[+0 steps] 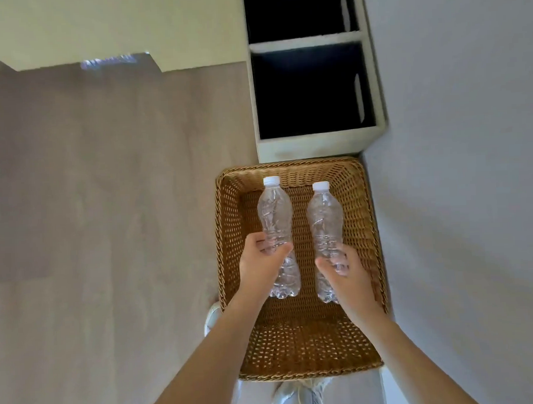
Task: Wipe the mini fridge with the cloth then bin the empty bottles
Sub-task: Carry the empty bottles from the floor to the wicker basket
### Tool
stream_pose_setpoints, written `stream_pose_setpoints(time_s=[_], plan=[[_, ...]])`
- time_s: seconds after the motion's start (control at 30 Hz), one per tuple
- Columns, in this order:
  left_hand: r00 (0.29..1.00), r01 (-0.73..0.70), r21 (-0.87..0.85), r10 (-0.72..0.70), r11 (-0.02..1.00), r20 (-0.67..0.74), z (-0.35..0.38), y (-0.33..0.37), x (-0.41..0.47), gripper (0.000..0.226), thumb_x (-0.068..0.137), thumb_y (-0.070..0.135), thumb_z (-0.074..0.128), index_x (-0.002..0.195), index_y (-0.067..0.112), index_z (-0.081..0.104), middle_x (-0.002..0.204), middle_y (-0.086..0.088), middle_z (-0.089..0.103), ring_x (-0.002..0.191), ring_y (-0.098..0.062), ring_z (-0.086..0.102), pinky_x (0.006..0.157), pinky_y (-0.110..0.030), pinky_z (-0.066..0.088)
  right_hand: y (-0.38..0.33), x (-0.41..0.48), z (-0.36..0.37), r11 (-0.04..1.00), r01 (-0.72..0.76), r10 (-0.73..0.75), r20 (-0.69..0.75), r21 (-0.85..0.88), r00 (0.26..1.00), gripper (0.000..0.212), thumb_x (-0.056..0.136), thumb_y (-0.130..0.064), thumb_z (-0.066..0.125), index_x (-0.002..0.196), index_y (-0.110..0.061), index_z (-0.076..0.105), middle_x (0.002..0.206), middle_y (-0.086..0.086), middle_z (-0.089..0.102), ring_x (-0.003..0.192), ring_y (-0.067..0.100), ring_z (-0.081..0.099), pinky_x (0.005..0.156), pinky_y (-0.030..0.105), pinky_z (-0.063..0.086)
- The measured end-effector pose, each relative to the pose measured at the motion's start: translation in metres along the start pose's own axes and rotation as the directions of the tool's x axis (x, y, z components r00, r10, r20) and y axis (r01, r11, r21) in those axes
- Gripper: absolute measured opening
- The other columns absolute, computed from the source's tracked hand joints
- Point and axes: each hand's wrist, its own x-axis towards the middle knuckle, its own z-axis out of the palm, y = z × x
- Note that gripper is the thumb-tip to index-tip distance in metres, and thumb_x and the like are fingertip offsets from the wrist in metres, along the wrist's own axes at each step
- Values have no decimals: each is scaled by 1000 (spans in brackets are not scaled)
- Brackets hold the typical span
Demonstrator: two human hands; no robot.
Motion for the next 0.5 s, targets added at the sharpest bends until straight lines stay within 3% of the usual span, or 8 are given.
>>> stream_pose_setpoints(time_s=[0.07, 0.13, 0.23, 0.37, 0.43, 0.5], plan=[[1000, 14, 15, -14, 1000, -16, 20, -33, 41, 54, 76, 39, 82, 115, 30, 46, 103, 15, 57, 95, -12, 66, 81, -36, 60, 30, 41, 16, 1000, -10, 10, 49, -9, 999, 66, 92, -45, 66, 148, -27, 37, 145, -2, 49, 130, 18, 49, 111, 42, 41], [998, 35, 18, -34, 999, -47, 34, -59, 73, 52, 77, 39, 81, 113, 29, 45, 98, 17, 54, 88, -5, 61, 73, -26, 55, 54, 76, 31, 999, -1, 4, 69, -45, 998, 66, 92, -46, 66, 148, -27, 36, 145, 0, 49, 131, 20, 49, 111, 46, 42], [996, 59, 18, -57, 998, -75, 47, -87, 112, 52, 79, 38, 80, 115, 26, 45, 100, 13, 56, 83, 0, 57, 63, -17, 44, 78, 116, 52, 998, 5, -1, 61, -69, 998, 67, 90, -46, 68, 147, -25, 38, 141, 2, 50, 126, 21, 52, 108, 47, 45], [993, -7, 58, 14, 998, -121, 55, -107, 138, 53, 78, 36, 82, 120, 22, 52, 114, 5, 58, 88, -5, 59, 60, -8, 48, 91, 147, 73, 992, 45, -41, 34, -117, 999, 68, 88, -45, 70, 145, -22, 41, 138, 4, 44, 120, 18, 52, 108, 40, 46], [986, -20, 110, 38, 994, -161, 58, -113, 143, 56, 77, 38, 82, 123, 21, 55, 122, -1, 56, 98, -13, 61, 78, -24, 57, 91, 154, 80, 985, 64, -62, 22, -160, 998, 71, 89, -47, 69, 146, -19, 40, 139, 7, 44, 120, 19, 52, 106, 35, 45], [983, -1, 121, 23, 993, -180, 61, -114, 147, 61, 77, 40, 82, 127, 17, 55, 125, -6, 56, 103, -17, 62, 89, -35, 57, 89, 160, 87, 974, 72, -72, 8, -215, 997, 75, 90, -48, 67, 150, -16, 37, 143, 11, 43, 125, 23, 51, 106, 36, 44]])
